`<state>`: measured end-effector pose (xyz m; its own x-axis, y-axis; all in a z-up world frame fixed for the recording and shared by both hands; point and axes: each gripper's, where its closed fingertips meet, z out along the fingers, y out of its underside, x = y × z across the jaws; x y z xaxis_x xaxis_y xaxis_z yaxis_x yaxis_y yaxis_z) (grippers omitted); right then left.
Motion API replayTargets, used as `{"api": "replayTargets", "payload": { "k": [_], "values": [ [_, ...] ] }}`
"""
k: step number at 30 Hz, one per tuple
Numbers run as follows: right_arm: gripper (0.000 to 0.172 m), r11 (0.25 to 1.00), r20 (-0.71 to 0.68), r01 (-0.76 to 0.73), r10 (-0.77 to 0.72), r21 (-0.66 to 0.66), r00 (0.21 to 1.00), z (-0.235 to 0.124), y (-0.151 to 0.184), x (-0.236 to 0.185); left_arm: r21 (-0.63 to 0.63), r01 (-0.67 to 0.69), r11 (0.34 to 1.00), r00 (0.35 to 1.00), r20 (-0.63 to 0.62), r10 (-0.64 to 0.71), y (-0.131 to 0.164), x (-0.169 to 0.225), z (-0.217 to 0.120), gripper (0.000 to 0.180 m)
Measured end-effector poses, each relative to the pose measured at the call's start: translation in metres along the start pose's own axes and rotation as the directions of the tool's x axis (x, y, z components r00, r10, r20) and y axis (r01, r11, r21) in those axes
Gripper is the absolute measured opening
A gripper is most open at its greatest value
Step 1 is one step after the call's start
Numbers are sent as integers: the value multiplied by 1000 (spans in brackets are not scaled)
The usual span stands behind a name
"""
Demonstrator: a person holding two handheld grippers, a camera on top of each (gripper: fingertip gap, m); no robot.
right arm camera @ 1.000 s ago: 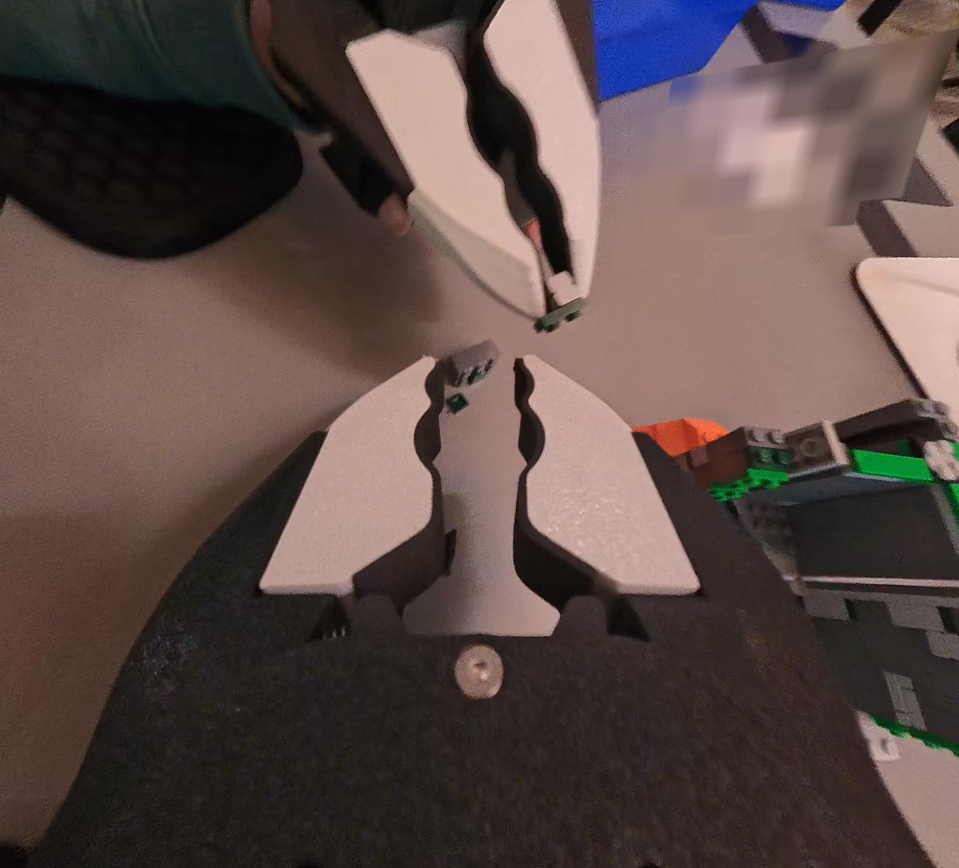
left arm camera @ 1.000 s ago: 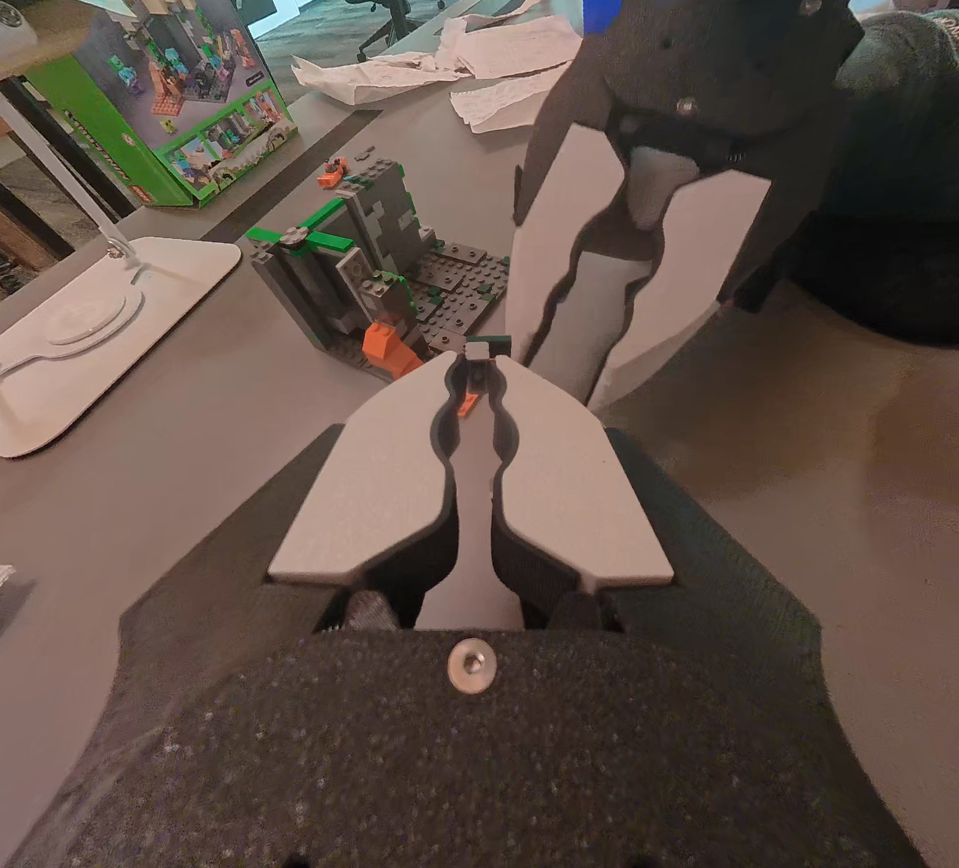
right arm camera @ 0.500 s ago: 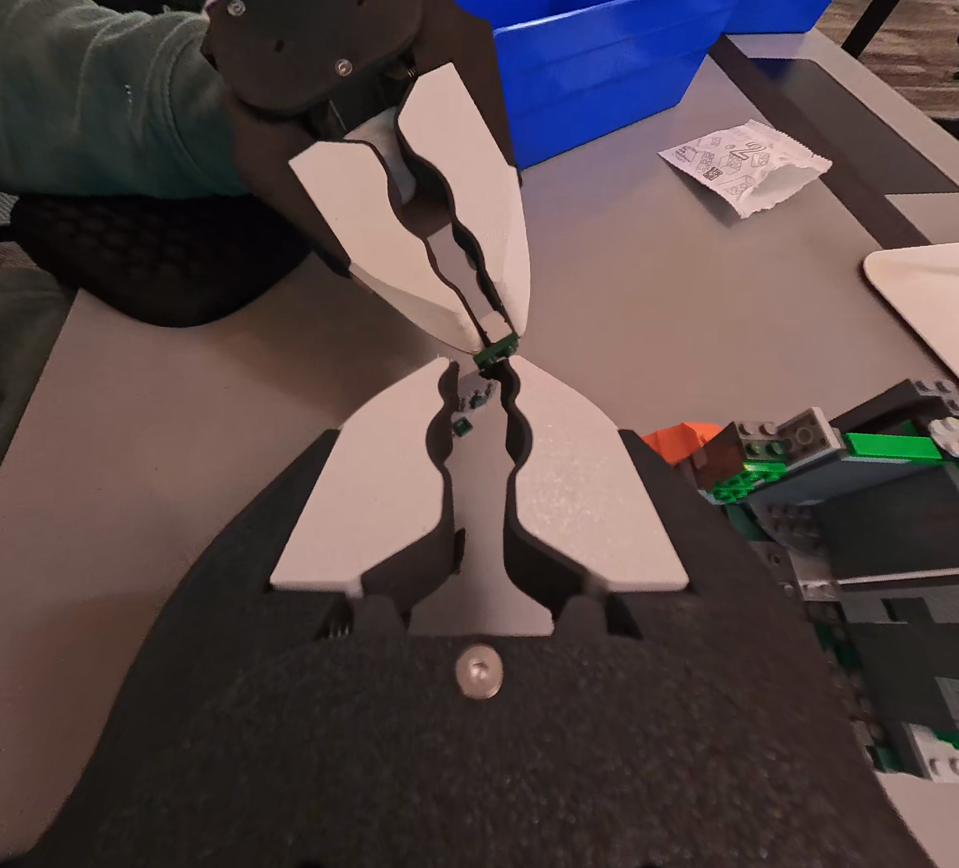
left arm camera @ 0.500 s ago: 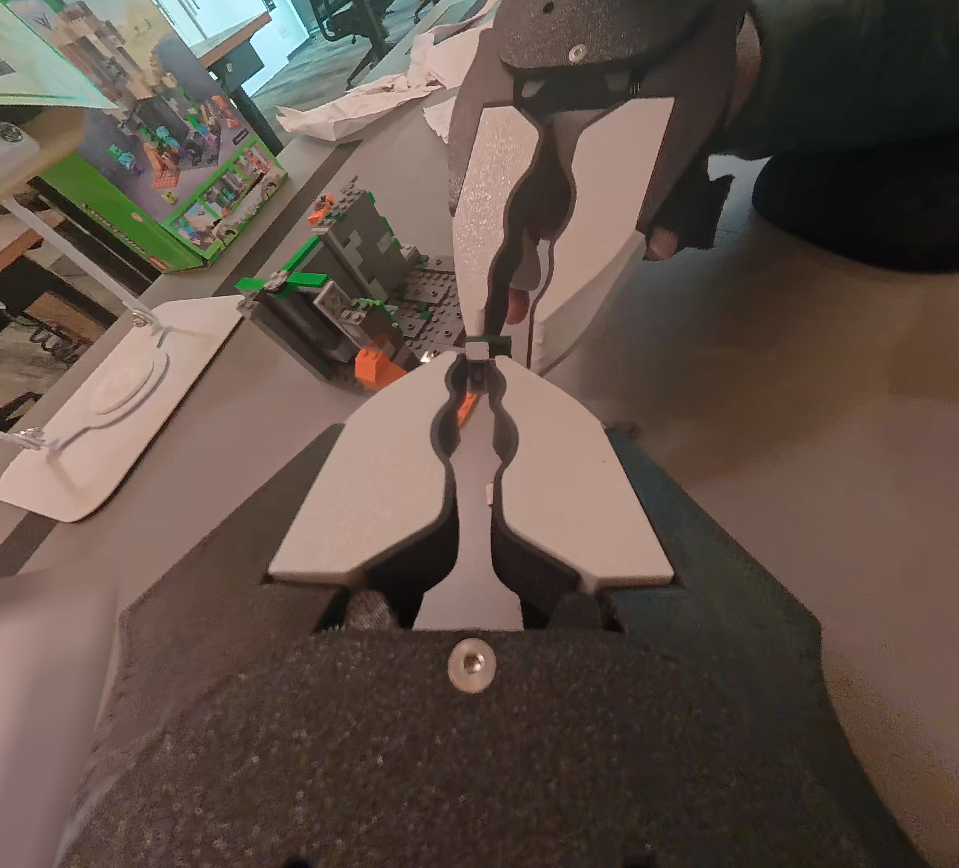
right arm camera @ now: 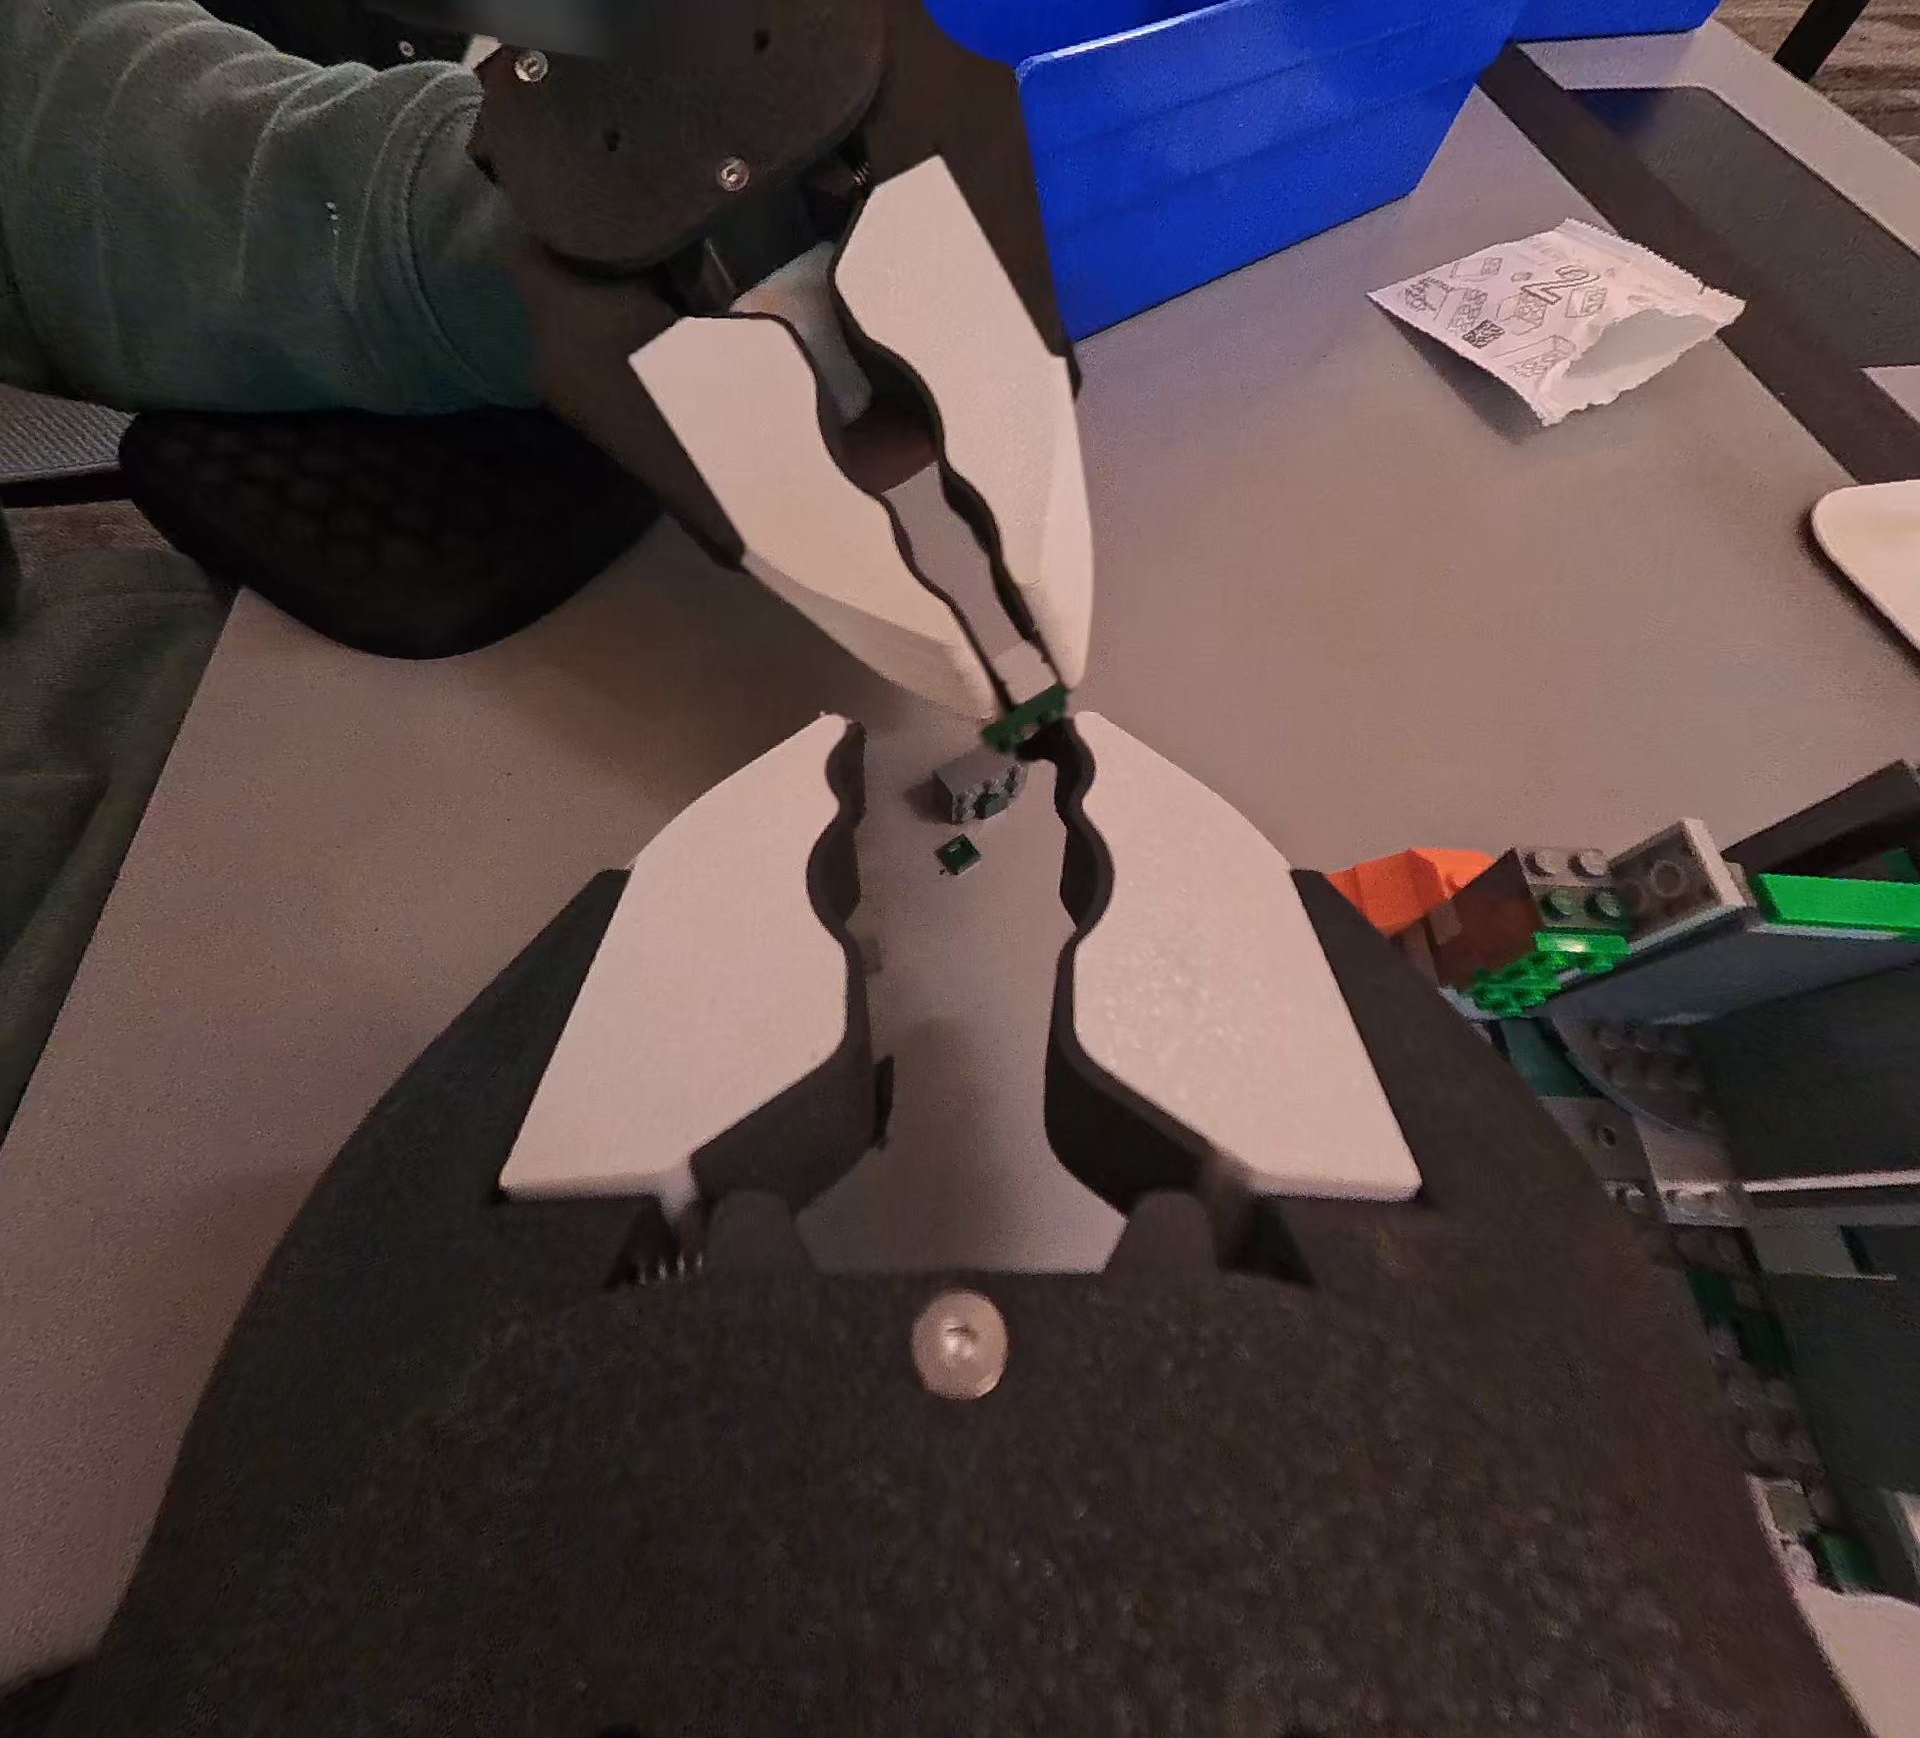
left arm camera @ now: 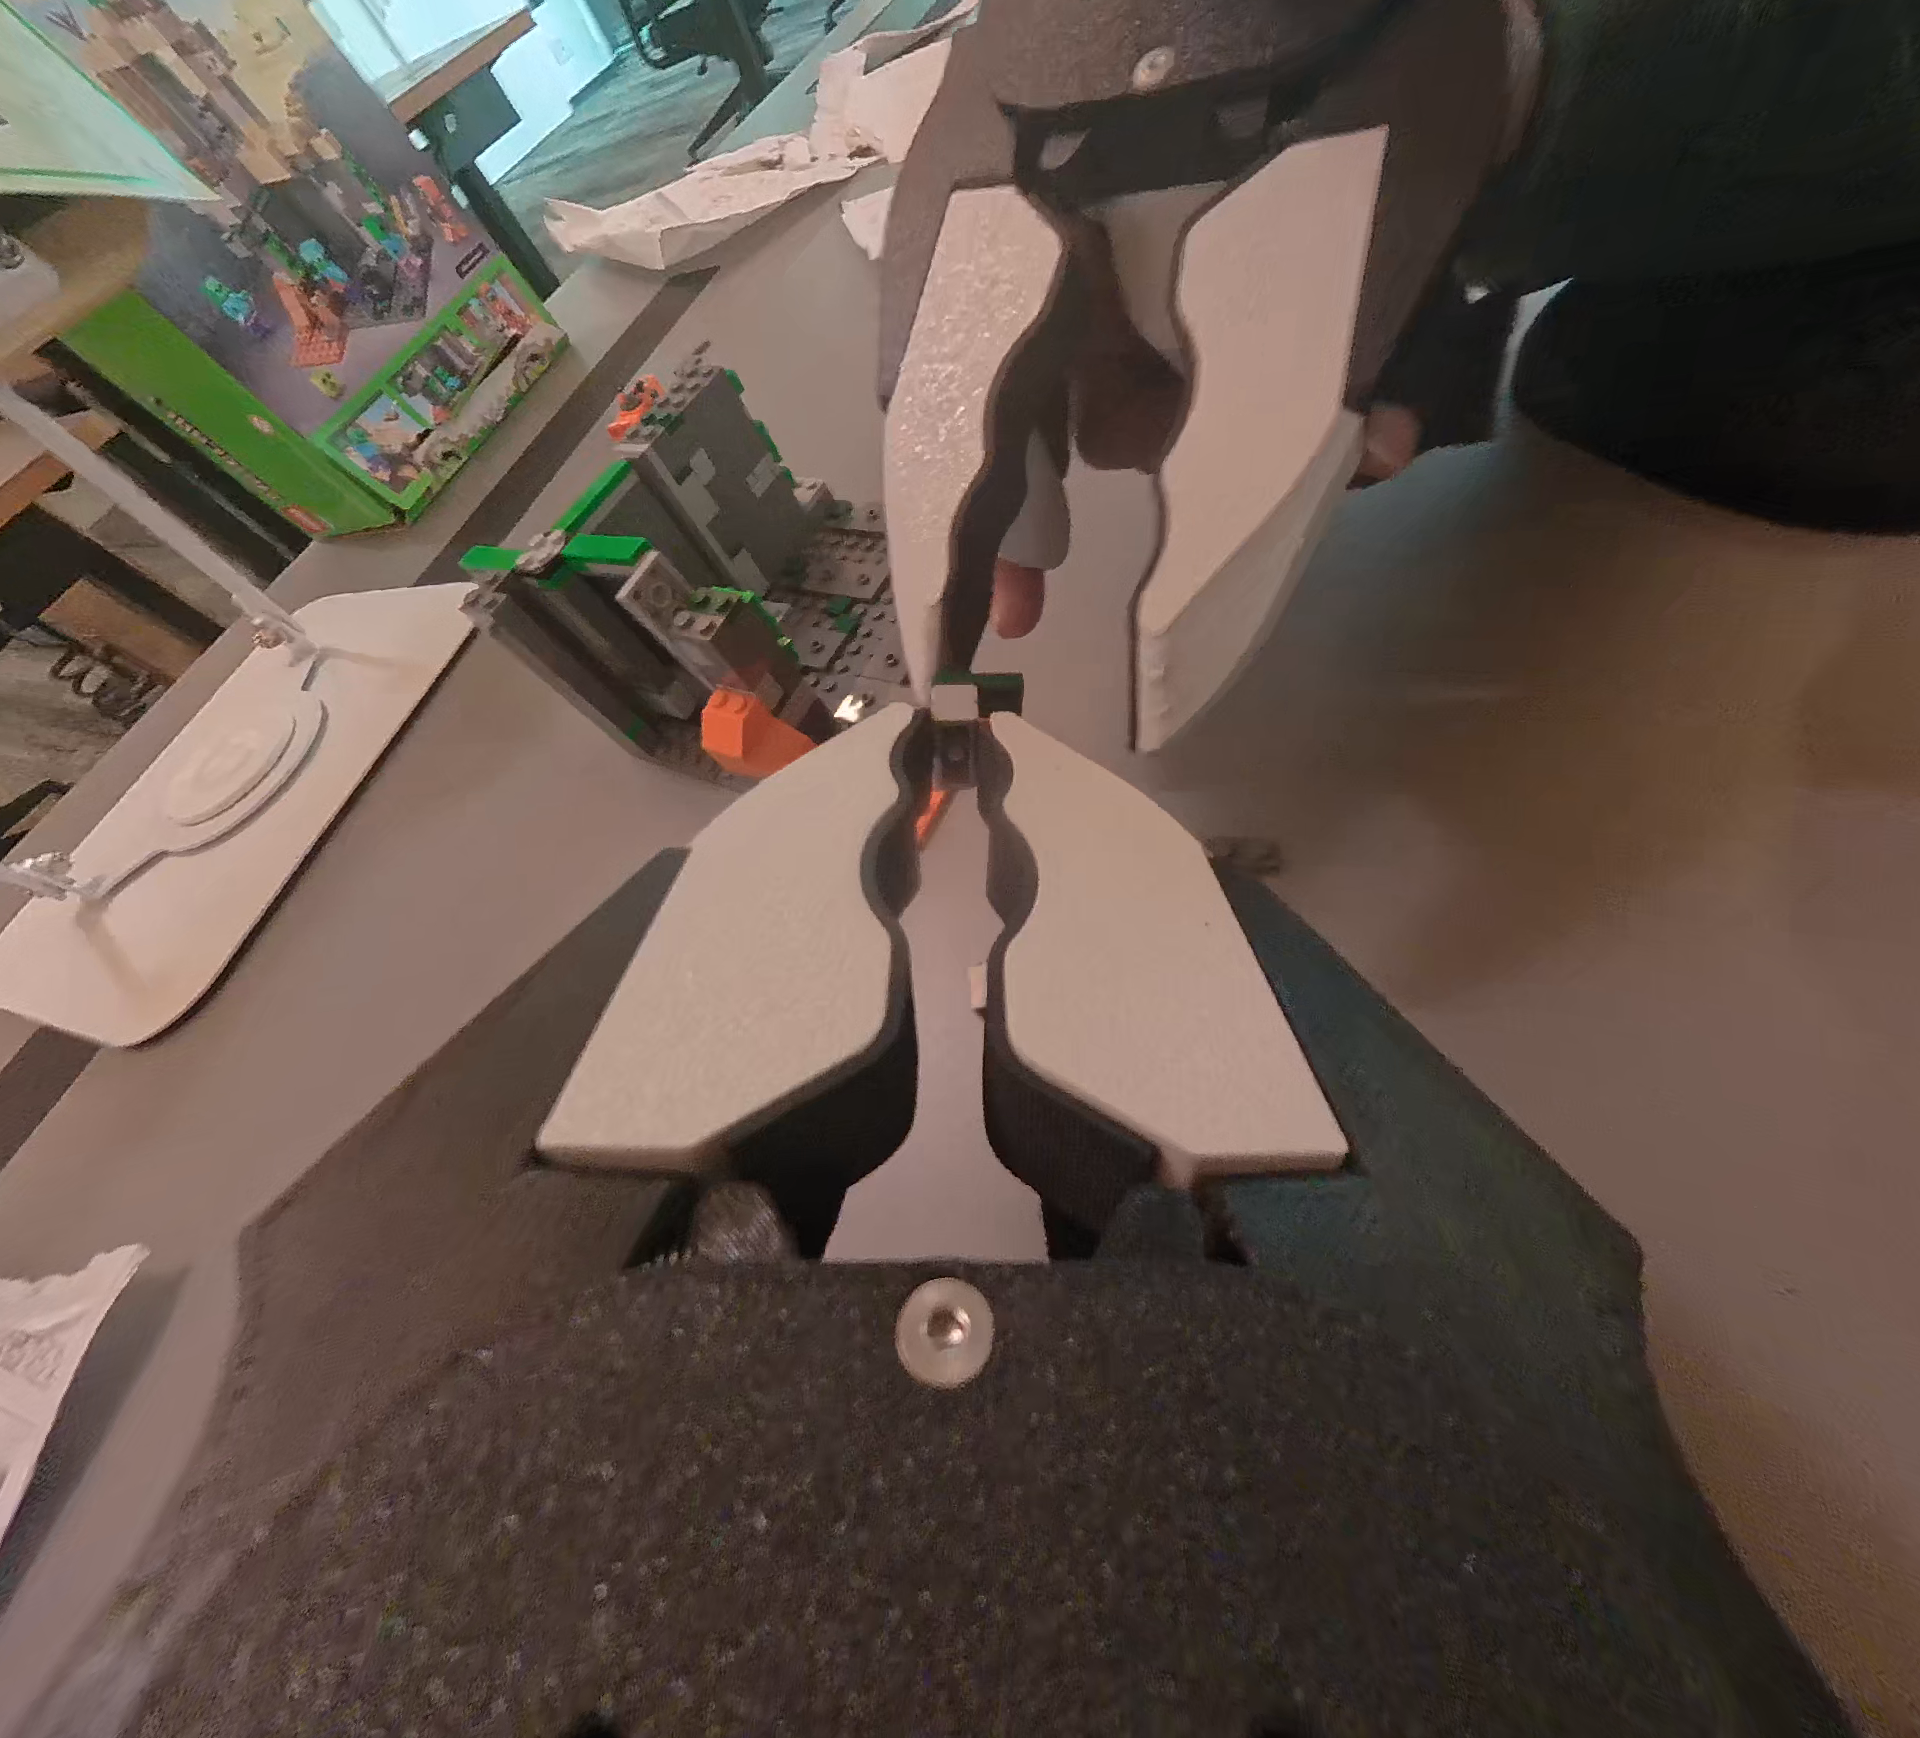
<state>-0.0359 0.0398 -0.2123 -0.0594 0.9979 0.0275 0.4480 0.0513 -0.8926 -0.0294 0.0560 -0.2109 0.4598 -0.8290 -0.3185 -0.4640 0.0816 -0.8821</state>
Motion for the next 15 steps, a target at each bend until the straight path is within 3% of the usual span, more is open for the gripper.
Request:
{"api": "replayTargets", "payload": {
  "k": [7, 15],
  "values": [
    [13, 1000, -34, 9, -9, -8, 999, -2, 2, 6, 1, -18, 1000, 1000, -16, 18, -1, 5, 1, 8],
    [10, 1000, -59, 21, -20, 10, 998, -3, -2, 8, 28, 54, 998, 998, -37, -53, -3, 1, -2, 8]
  ]
}}
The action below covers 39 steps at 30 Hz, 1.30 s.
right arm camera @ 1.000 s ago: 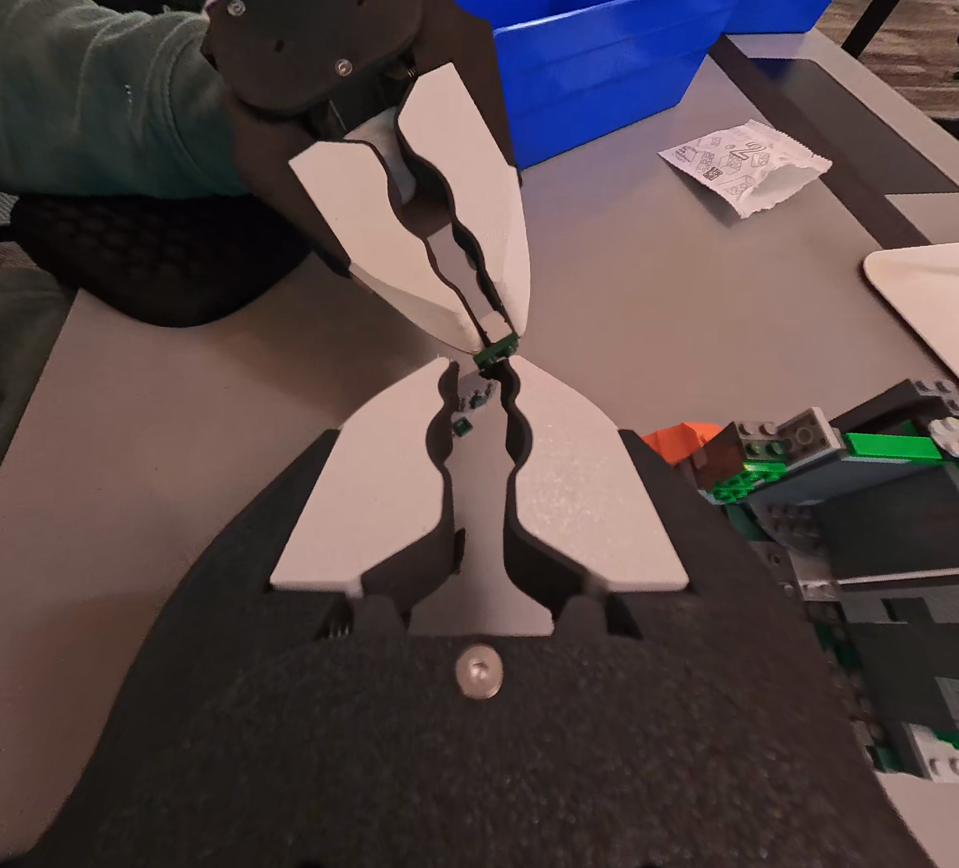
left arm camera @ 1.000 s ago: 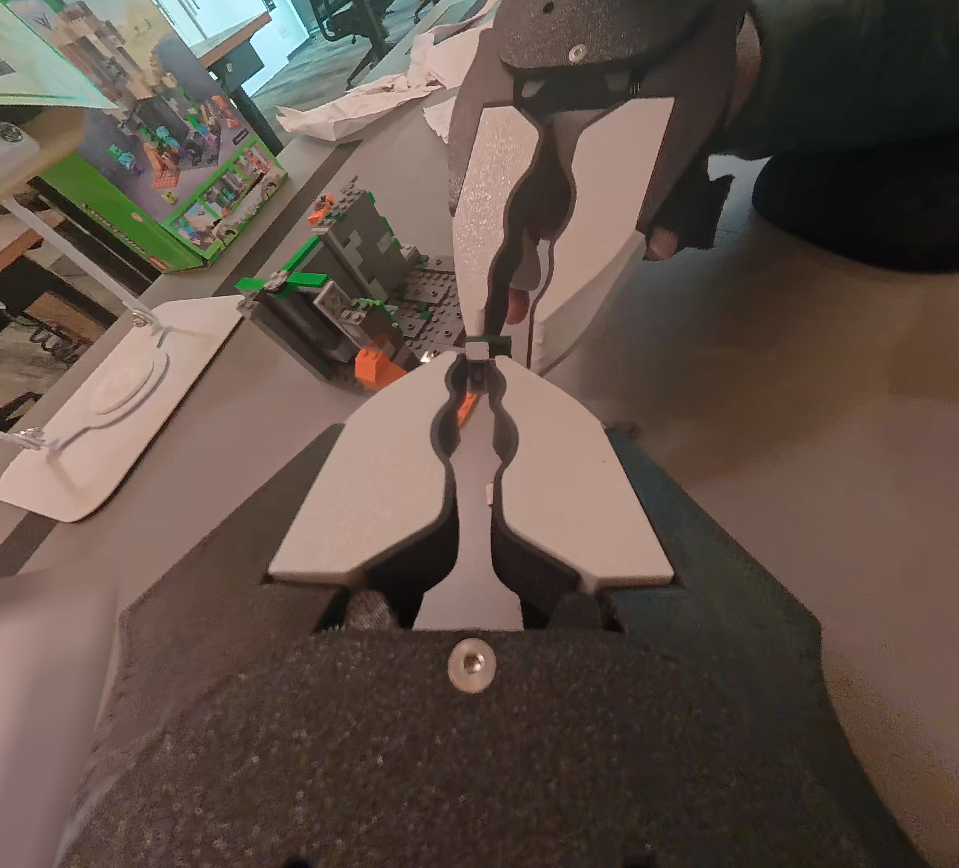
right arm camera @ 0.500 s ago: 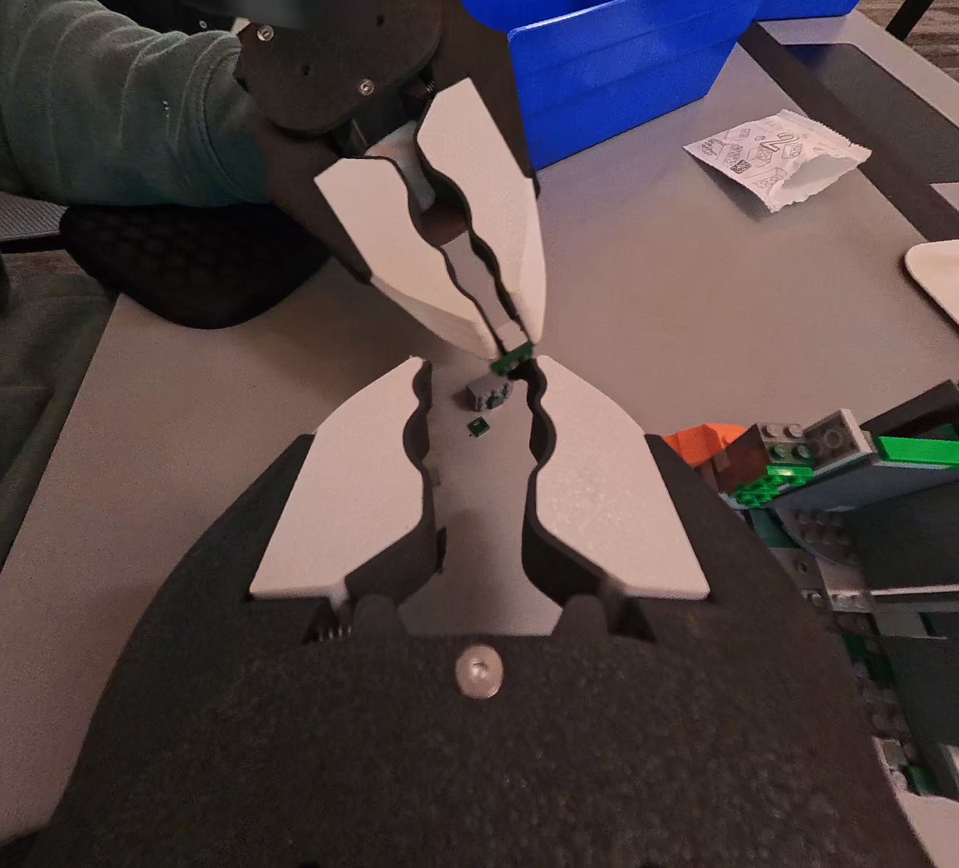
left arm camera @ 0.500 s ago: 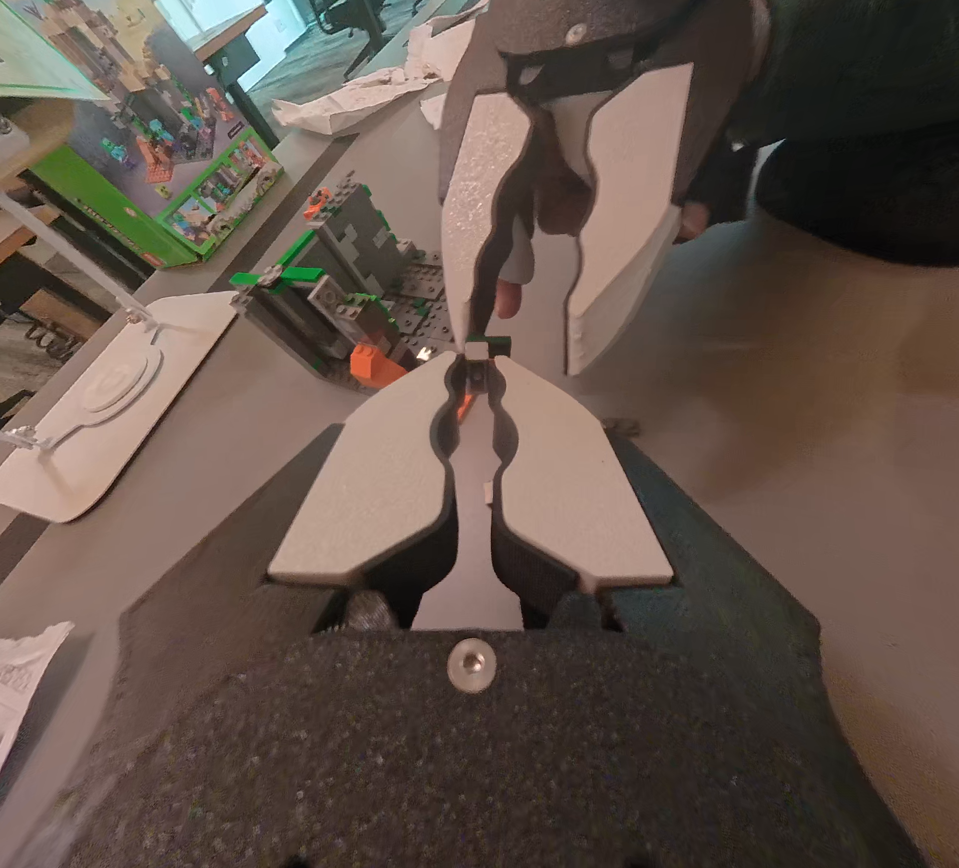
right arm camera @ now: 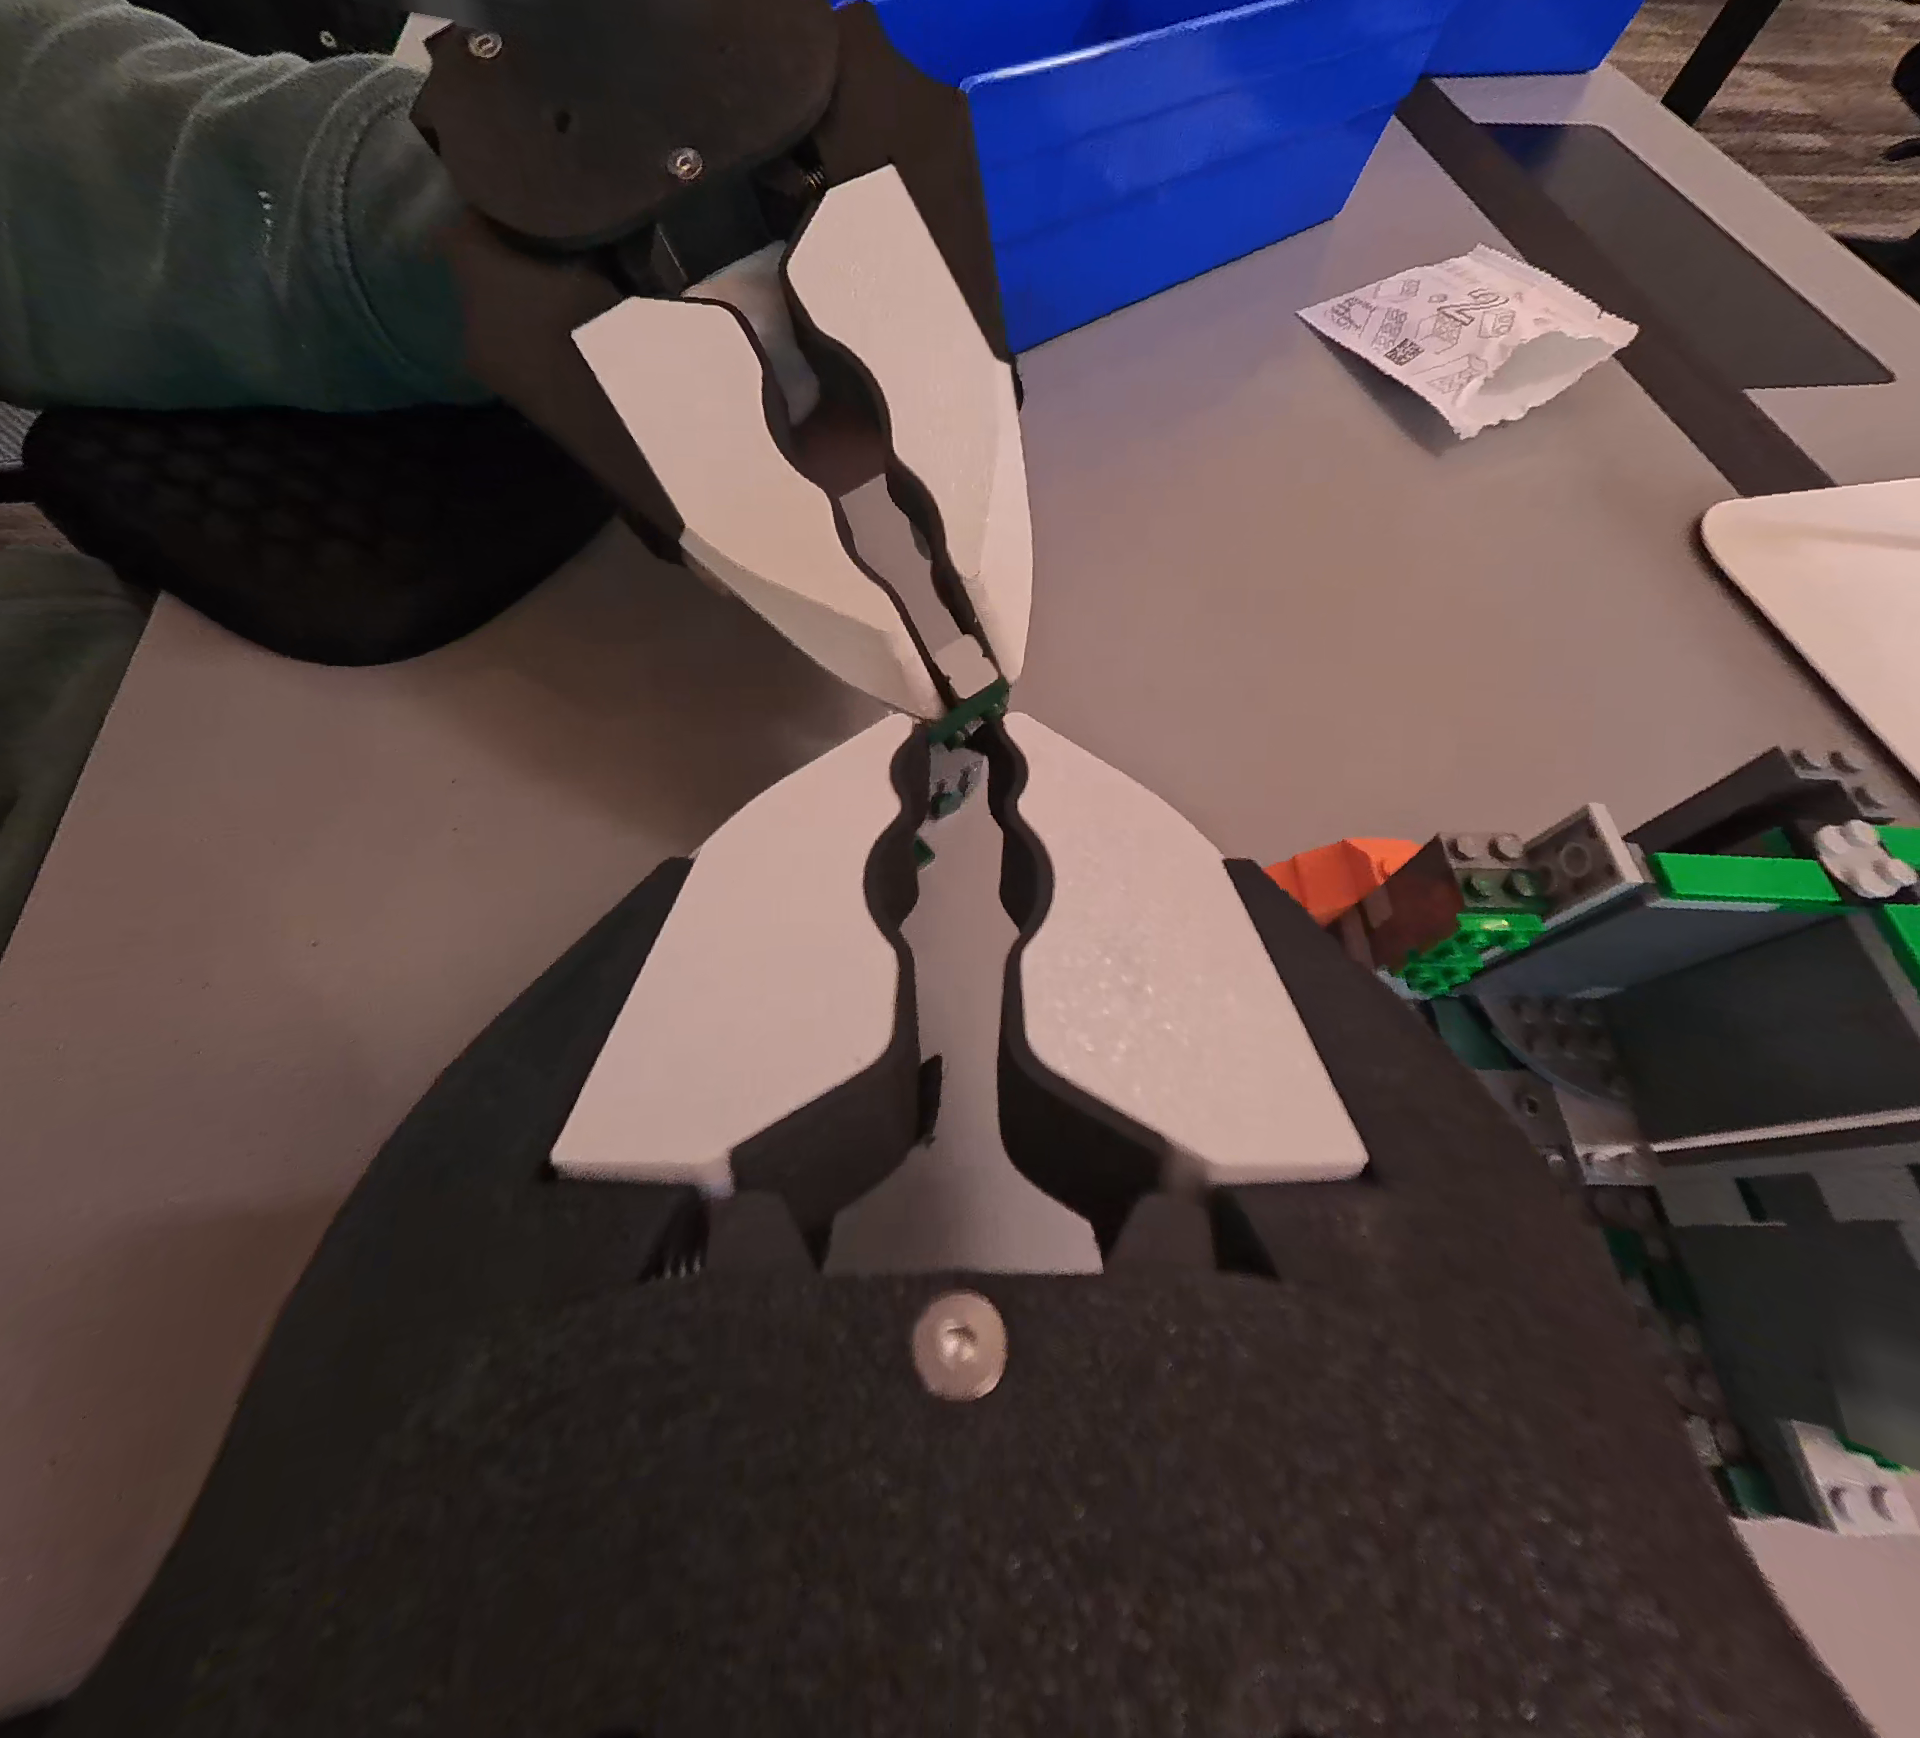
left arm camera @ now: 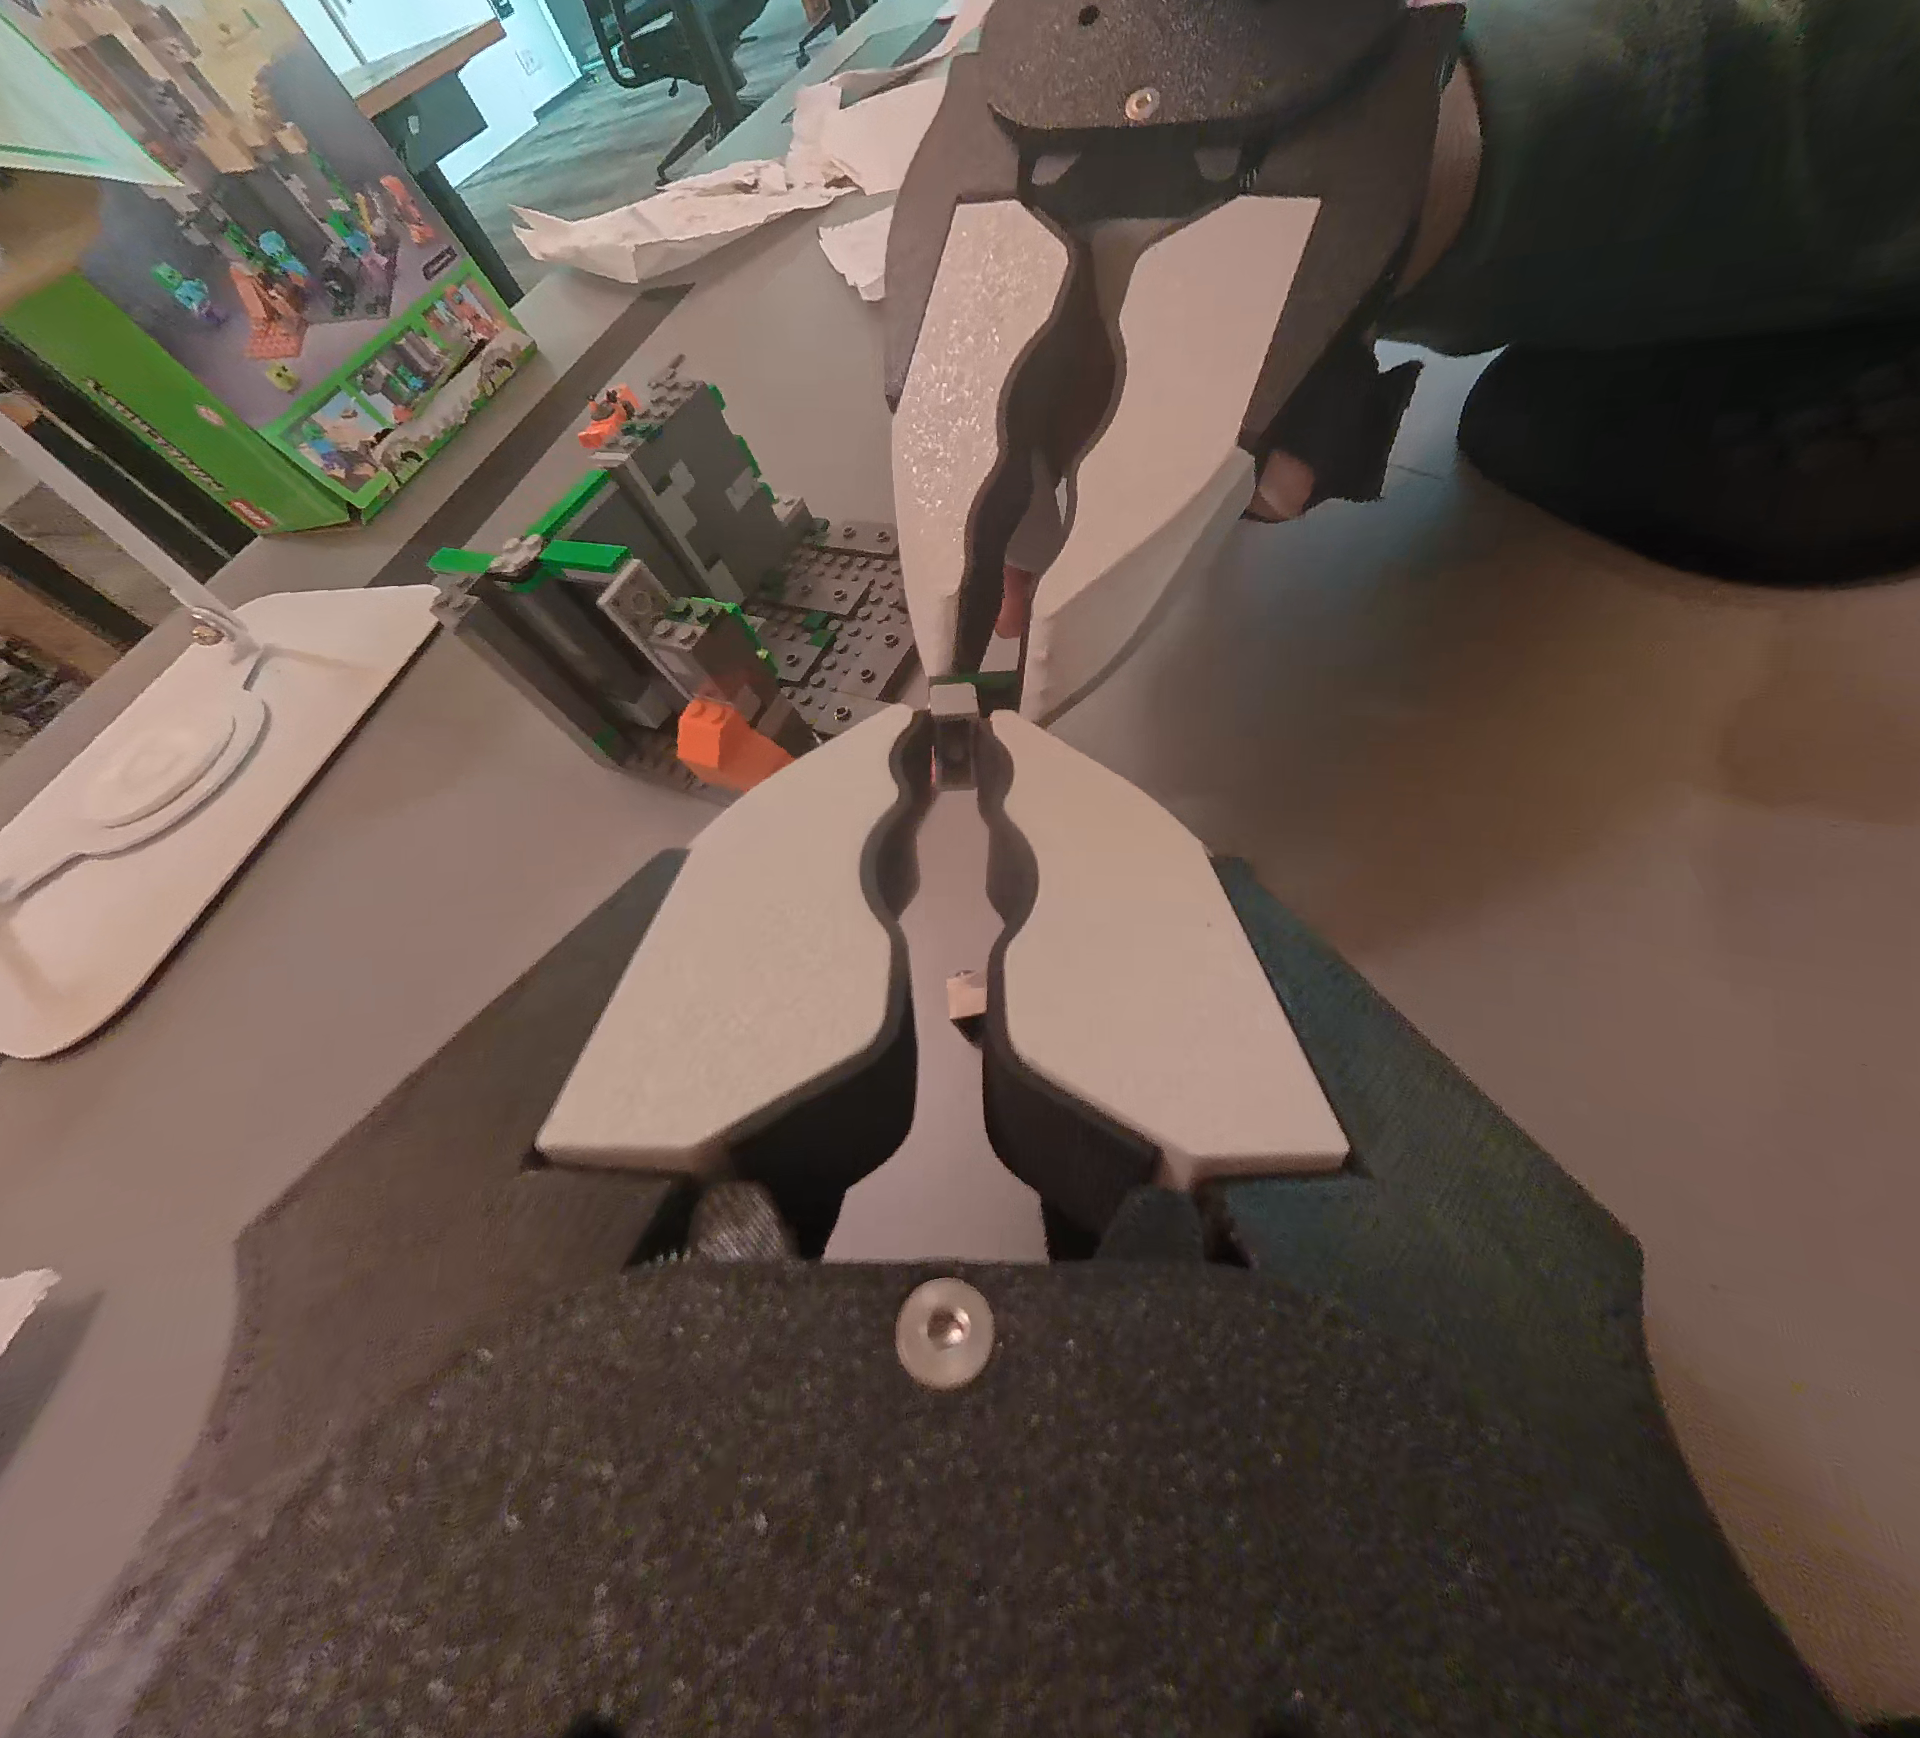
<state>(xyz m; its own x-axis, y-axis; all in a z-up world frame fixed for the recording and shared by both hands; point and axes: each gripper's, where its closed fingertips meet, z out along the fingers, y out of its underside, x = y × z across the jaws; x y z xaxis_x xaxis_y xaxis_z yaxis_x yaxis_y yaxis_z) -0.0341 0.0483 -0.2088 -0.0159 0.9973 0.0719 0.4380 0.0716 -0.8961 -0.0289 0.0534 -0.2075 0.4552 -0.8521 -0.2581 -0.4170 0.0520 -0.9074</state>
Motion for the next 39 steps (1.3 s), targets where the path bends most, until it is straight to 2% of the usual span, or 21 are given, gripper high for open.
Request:
{"api": "replayTargets", "payload": {
  "k": [8, 15, 17, 21, 23, 26, 34, 39],
  "values": [
    [5, 999, -64, 15, -13, 29, 998, -5, -5, 9, 42, 66, 997, 998, -21, -65, -6, -3, -6, 8],
    [5, 999, -47, 18, -17, 27, 999, -6, -6, 7, 35, 77, 996, 997, 0, -77, -4, -8, -6, 7],
    [5, 1000, -48, 18, -19, -23, 999, -4, 2, 7, 33, 83, 996, 996, 19, -83, -3, -12, -7, 7],
    [5, 972, 15, 88, -87, -220, 996, 6, 36, -4, 12, 113, 993, 992, 54, -114, 4, -22, -8, 7],
    [9, 946, 57, 116, -103, -303, 993, 11, 52, -12, -2, 129, 992, 991, 42, -129, 9, -23, -8, 7],
    [19, 924, 95, 146, -120, -353, 988, 15, 63, -19, -39, 146, 988, 989, 21, -146, 16, -21, -6, 7],
    [28, 944, 113, 99, -66, -313, 991, 11, 57, -19, -101, 123, 987, 991, -45, -128, 27, -10, -2, 8],
    [35, 938, 89, 103, -78, -331, 993, 12, 59, -15, -106, 88, 990, 978, -181, -107, 25, 17, 1, 8]
  ]
}}
